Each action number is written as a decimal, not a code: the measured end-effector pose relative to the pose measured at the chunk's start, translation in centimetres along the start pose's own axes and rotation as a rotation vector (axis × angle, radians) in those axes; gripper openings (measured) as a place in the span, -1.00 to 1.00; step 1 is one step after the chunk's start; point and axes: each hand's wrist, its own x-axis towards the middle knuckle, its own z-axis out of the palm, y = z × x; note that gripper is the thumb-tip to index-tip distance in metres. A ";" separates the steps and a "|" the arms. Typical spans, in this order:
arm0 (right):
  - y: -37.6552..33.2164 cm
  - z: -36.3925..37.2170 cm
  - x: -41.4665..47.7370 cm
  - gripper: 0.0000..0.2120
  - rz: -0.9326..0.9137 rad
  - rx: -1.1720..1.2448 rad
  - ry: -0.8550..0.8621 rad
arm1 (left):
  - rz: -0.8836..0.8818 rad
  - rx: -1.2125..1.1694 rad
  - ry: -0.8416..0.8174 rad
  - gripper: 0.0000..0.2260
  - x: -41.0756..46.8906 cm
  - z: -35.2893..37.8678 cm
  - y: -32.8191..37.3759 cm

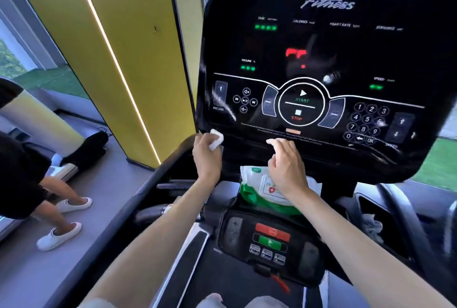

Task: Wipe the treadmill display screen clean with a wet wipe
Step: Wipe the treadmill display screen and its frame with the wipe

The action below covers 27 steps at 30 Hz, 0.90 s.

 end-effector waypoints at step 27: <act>14.3 -12.0 -8.4 -0.57 0.363 0.217 0.275 | 0.219 0.143 -0.631 -0.91 -18.9 17.5 14.7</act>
